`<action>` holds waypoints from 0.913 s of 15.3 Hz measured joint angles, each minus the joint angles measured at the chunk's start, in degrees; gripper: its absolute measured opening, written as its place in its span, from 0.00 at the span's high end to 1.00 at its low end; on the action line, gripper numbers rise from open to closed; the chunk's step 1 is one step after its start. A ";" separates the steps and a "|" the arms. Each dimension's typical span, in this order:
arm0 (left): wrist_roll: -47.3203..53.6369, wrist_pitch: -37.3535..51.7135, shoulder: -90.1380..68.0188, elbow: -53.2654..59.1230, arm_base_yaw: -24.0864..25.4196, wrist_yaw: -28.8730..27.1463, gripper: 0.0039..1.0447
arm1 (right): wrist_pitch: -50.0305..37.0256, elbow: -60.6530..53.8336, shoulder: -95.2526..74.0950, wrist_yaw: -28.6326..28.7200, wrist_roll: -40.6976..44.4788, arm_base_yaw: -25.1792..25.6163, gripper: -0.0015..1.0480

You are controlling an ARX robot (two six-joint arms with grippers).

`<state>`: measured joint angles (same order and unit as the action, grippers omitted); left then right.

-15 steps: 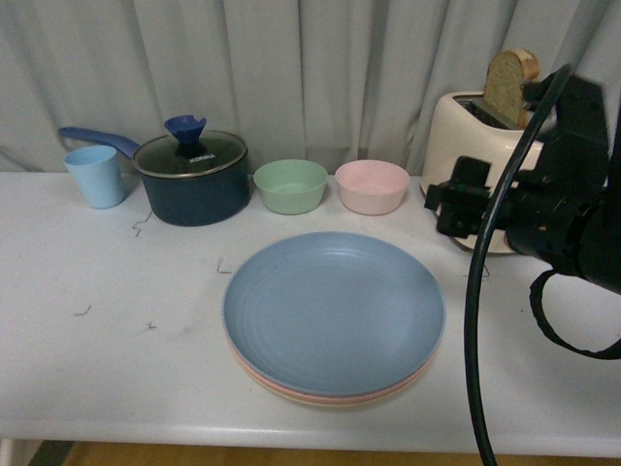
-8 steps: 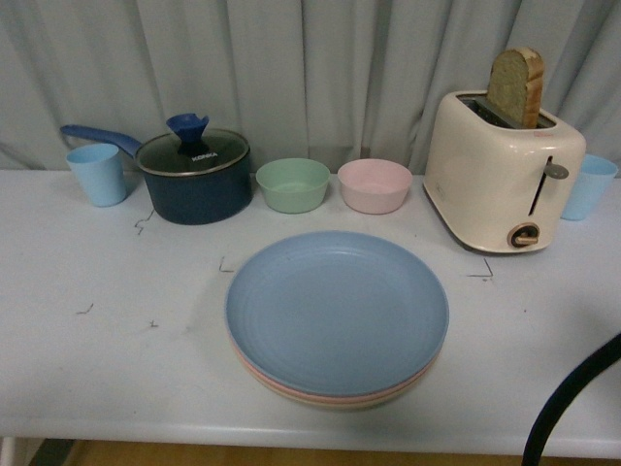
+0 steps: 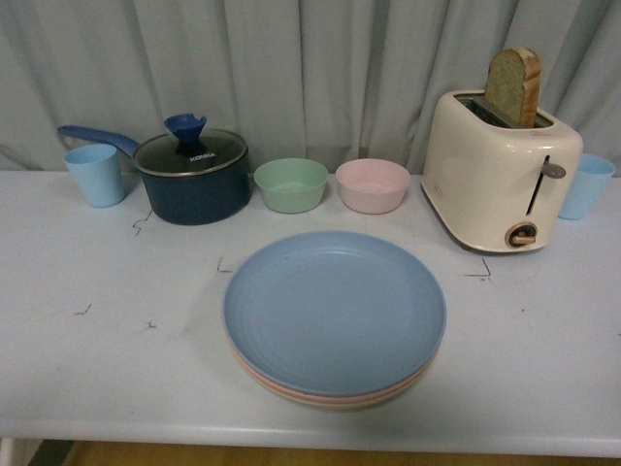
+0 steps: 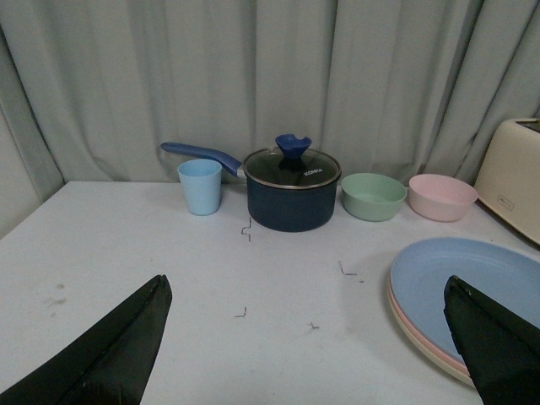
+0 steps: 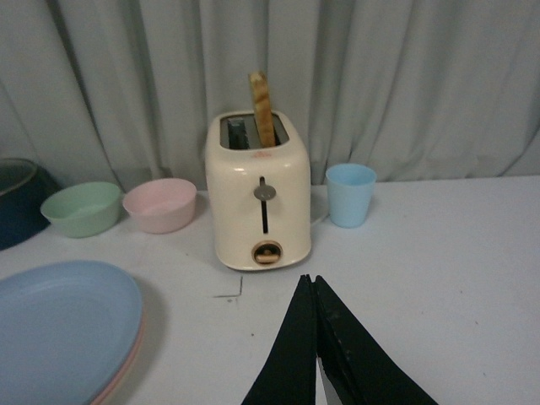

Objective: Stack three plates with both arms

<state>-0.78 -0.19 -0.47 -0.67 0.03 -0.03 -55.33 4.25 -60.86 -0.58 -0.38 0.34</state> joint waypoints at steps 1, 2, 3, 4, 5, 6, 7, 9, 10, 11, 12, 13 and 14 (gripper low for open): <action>0.00 -0.02 0.00 0.00 0.00 0.02 0.06 | 2.03 -0.35 3.69 0.26 0.02 -0.02 0.98; 0.00 0.00 0.00 0.02 0.00 0.02 0.06 | 4.35 -0.98 6.47 0.26 0.00 -0.02 0.98; -0.02 0.00 0.00 0.00 0.00 0.02 0.06 | 6.51 -1.68 8.63 0.33 0.02 -0.02 0.98; -0.02 -0.02 0.00 0.00 0.00 0.02 0.06 | 8.46 -2.25 10.73 0.37 0.00 -0.02 0.98; 0.00 0.00 0.00 0.00 0.00 0.02 0.06 | 10.60 -2.71 13.57 0.37 0.02 -0.02 0.98; -0.02 0.00 0.00 0.00 0.00 0.02 0.06 | 12.76 -3.04 16.50 0.37 0.00 -0.02 0.98; -0.02 0.00 0.00 0.00 0.00 0.02 0.06 | 15.06 -3.19 19.15 0.37 0.00 -0.02 0.98; 0.00 0.00 0.00 0.00 0.00 0.02 0.06 | 20.13 -3.58 24.39 0.37 0.00 -0.02 0.98; 0.00 0.00 0.00 0.00 0.00 0.02 0.06 | 22.40 -3.58 27.30 0.37 0.00 -0.02 0.98; 0.00 0.00 0.00 0.00 0.00 0.02 0.06 | 24.15 -3.58 29.22 0.37 0.02 -0.02 0.98; 0.00 0.00 0.00 0.00 0.00 0.02 0.06 | 26.03 -3.58 31.34 0.37 0.00 -0.02 0.98; -0.02 0.00 0.00 0.00 0.00 0.02 0.06 | 27.71 -3.58 32.98 0.37 0.00 -0.02 0.98; -0.02 0.00 0.00 0.00 0.00 0.02 0.06 | 29.27 -3.58 34.53 0.37 0.00 -0.02 0.98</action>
<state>-0.80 -0.19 -0.47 -0.67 0.03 -0.01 -26.06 0.67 -26.33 -0.21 -0.38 0.32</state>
